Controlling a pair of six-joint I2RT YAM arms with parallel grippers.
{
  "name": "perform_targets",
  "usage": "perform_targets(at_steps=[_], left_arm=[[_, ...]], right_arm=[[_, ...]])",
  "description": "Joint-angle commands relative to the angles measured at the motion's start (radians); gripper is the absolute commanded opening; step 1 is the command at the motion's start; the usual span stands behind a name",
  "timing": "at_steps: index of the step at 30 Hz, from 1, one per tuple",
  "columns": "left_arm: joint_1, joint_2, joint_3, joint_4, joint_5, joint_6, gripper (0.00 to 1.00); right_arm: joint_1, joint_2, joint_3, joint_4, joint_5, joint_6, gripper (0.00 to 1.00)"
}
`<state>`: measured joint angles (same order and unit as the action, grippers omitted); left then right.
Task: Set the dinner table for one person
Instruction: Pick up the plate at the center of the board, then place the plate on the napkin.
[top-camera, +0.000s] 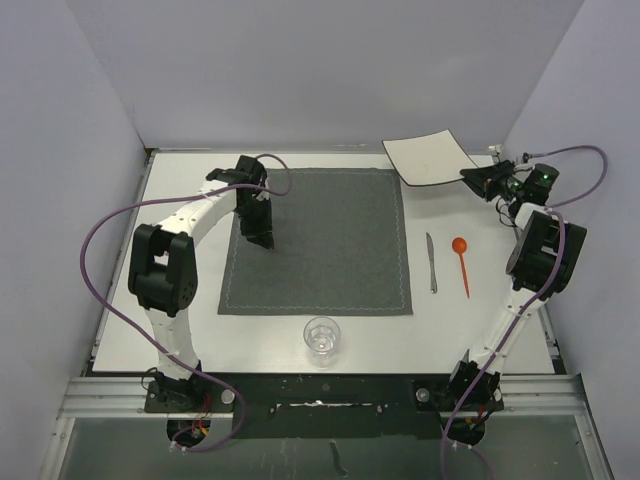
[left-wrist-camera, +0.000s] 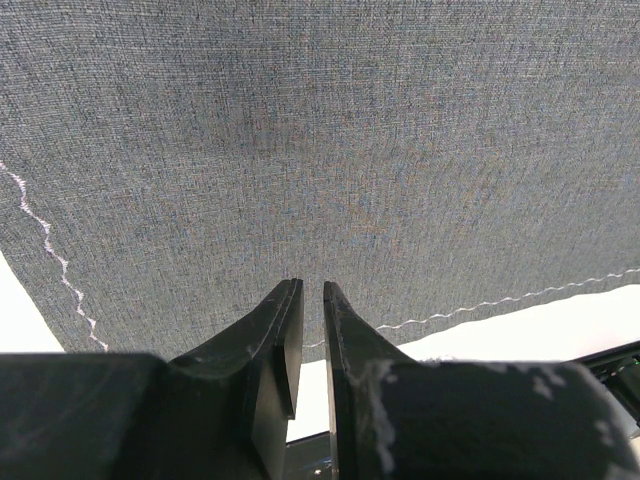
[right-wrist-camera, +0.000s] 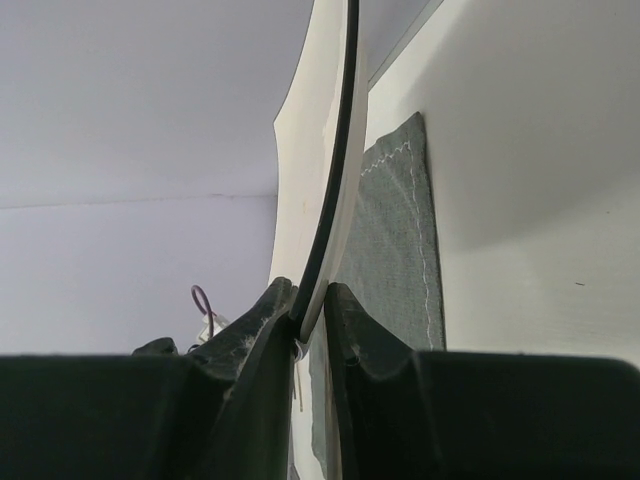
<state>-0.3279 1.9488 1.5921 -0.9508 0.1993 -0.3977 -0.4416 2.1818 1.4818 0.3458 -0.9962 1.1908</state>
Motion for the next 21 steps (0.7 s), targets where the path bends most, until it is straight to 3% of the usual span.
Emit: perform_targets(at_steps=[1,21], left_arm=[[-0.008,0.02,0.034,-0.004,0.014,0.018,0.13],[-0.03,0.014,0.03,-0.017,0.012,0.023,0.13]], right_arm=[[-0.002,-0.156,0.014,0.176,-0.09,0.056,0.0],[0.061,-0.256,-0.133,0.225,-0.072,0.064,0.0]])
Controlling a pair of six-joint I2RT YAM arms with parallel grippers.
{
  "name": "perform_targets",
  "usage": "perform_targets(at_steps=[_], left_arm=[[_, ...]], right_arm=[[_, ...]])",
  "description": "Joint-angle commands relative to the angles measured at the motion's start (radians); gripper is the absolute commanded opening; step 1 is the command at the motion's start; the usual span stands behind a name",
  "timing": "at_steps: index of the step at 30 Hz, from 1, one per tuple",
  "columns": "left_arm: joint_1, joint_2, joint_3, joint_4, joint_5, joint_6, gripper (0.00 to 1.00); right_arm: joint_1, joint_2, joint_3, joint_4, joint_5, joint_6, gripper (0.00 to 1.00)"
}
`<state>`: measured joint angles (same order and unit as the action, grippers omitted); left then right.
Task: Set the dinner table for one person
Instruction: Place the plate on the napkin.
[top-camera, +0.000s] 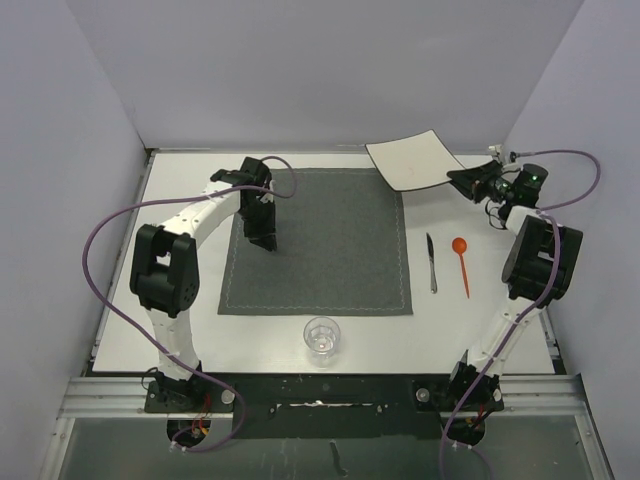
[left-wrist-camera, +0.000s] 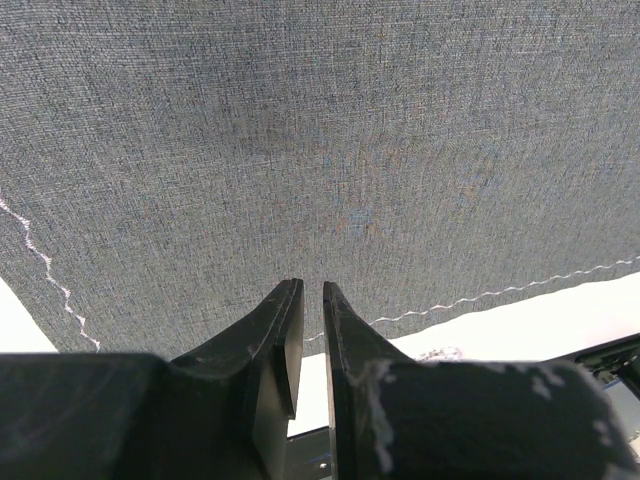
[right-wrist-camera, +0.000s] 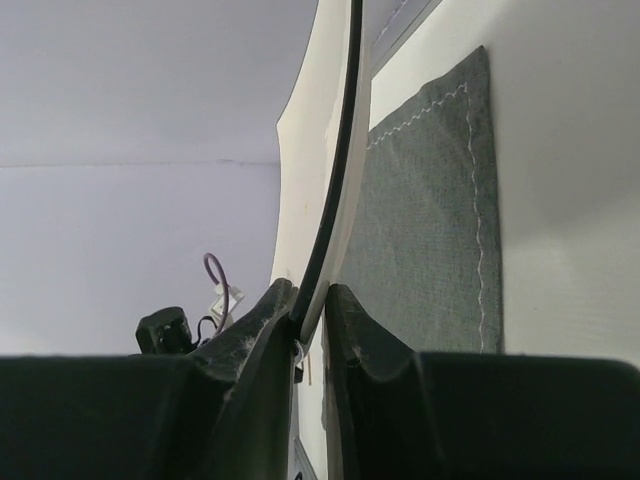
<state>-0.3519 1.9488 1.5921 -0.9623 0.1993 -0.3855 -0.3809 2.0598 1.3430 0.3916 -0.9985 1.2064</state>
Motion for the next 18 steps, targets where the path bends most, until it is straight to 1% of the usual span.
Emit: perform_targets(at_steps=[1,13,18], left_arm=[[-0.008,0.013,0.031,-0.006,0.012,0.01,0.13],[-0.011,-0.012,0.03,-0.008,0.016,0.01,0.13],[-0.015,-0.031,0.036,-0.008,0.024,0.01,0.13]], right_arm=[[0.003,-0.14,-0.001,0.181,-0.067,0.049,0.0],[0.034,-0.231,-0.087,0.187,-0.028,0.05,0.0],[0.057,-0.274,-0.101,0.159,-0.009,0.037,0.0]])
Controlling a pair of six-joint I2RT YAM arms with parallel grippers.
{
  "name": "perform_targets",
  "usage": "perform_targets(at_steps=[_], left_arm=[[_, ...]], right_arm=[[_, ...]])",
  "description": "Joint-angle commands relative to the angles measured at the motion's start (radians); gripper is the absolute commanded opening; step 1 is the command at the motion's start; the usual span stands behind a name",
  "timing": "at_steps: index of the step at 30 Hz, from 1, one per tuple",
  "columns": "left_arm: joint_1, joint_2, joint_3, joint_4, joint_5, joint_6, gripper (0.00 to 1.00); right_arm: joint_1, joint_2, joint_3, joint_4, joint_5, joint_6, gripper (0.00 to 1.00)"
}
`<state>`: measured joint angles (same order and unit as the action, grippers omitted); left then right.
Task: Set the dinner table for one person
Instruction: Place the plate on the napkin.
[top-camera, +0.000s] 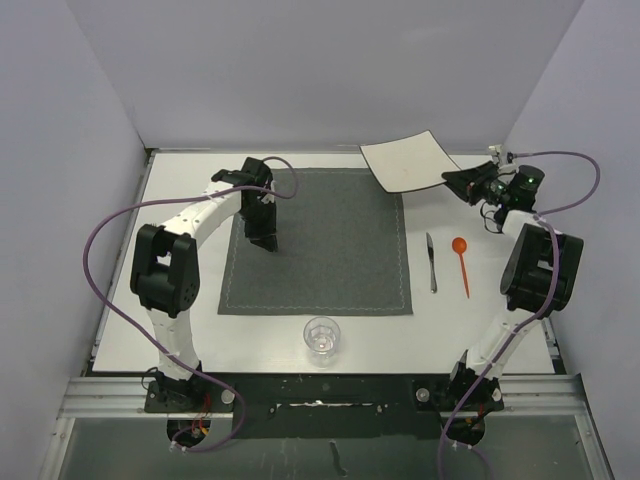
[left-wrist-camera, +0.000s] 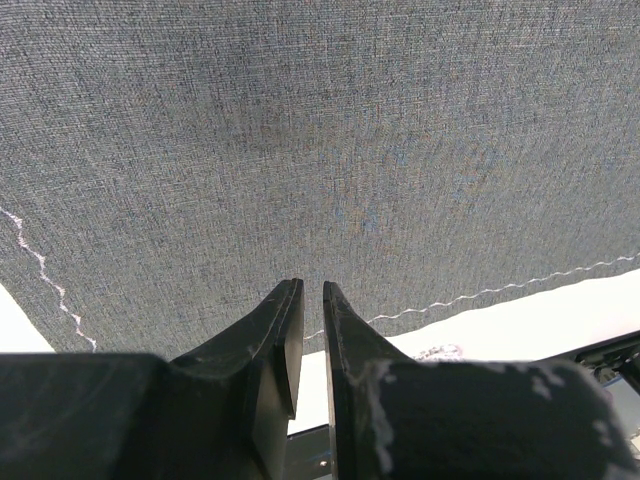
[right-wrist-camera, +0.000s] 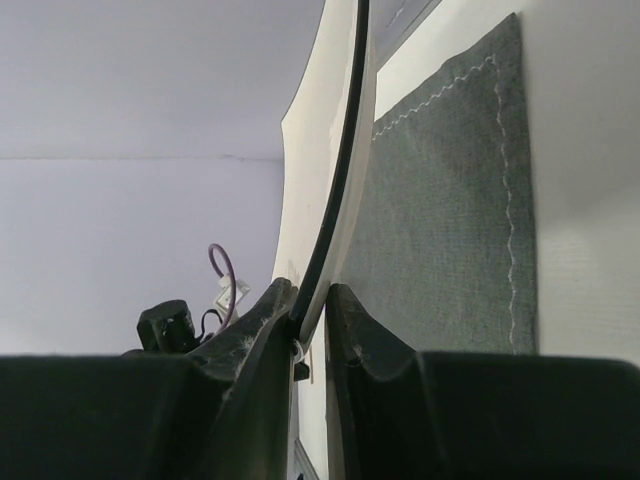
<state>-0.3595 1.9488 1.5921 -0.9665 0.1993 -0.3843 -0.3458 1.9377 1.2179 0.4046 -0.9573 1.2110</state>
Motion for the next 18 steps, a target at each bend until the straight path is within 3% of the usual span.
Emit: perform_targets(at_steps=[1,18], left_arm=[[-0.008,-0.035,0.038,-0.004,0.024,0.008,0.13],[-0.015,-0.181,-0.06,-0.014,0.022,0.012,0.13]], right_arm=[[0.028,-0.161,0.021,0.139,-0.047,0.03,0.0],[0.128,-0.302,-0.146,0.193,0.043,0.053,0.0]])
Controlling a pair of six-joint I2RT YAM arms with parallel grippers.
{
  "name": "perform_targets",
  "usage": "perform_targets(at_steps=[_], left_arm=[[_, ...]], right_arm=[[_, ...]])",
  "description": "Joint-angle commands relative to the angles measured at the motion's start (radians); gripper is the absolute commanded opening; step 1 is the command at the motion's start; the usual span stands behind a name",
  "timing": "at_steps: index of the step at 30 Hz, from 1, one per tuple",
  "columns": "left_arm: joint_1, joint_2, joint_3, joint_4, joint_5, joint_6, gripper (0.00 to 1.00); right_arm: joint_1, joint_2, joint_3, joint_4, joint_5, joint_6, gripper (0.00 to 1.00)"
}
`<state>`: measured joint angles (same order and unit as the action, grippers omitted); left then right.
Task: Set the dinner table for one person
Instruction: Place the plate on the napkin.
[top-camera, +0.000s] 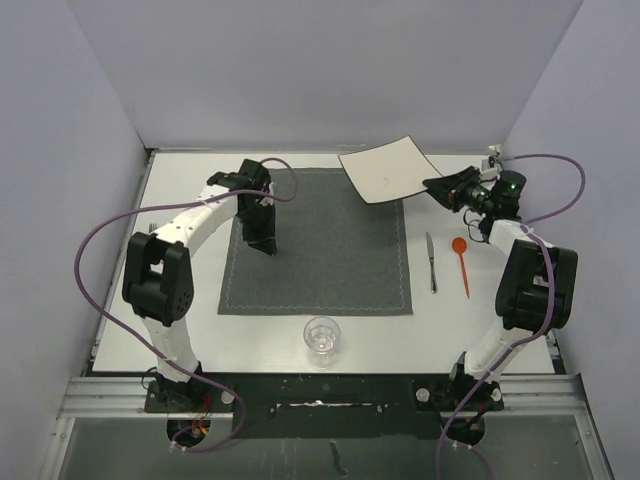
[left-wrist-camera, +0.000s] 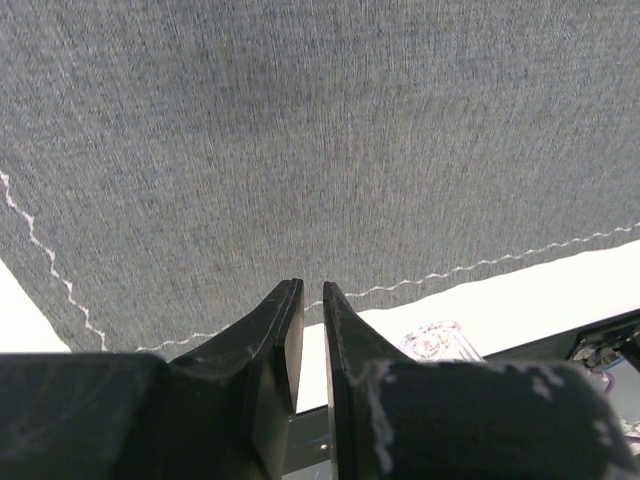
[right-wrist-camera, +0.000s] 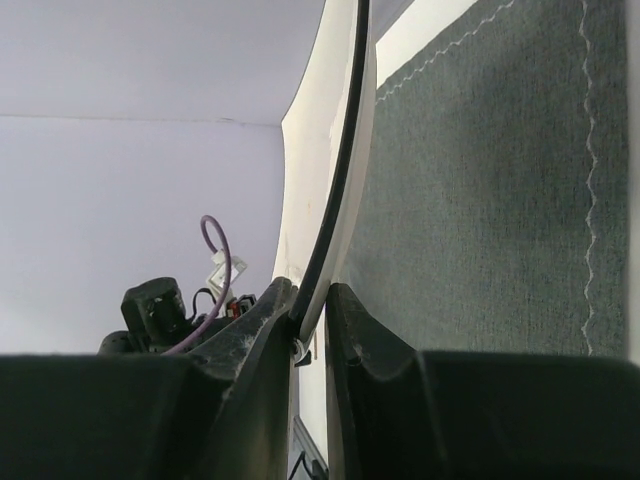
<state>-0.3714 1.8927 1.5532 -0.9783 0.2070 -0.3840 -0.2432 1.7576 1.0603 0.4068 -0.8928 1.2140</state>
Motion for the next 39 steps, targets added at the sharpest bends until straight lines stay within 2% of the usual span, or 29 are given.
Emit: perform_targets(at_steps=[1,14,32,39], left_arm=[[-0.003,-0.131,-0.03,-0.002,0.016,0.011,0.13],[-0.003,-0.195,-0.086,-0.008,0.015,0.013,0.14],[-0.002,-0.218,-0.124,-0.001,0.016,0.014,0.14],[-0.001,-0.218,-0.125,-0.001,0.014,0.013,0.14]], right_arm=[[0.035,-0.127,0.007,0.192,-0.018,0.051,0.0],[0.105,-0.153,-0.029,0.217,0.024,0.06,0.0],[0.19,-0.094,-0.054,0.306,0.019,0.094,0.0],[0.21,-0.045,-0.073,0.421,-0.002,0.16,0.0]])
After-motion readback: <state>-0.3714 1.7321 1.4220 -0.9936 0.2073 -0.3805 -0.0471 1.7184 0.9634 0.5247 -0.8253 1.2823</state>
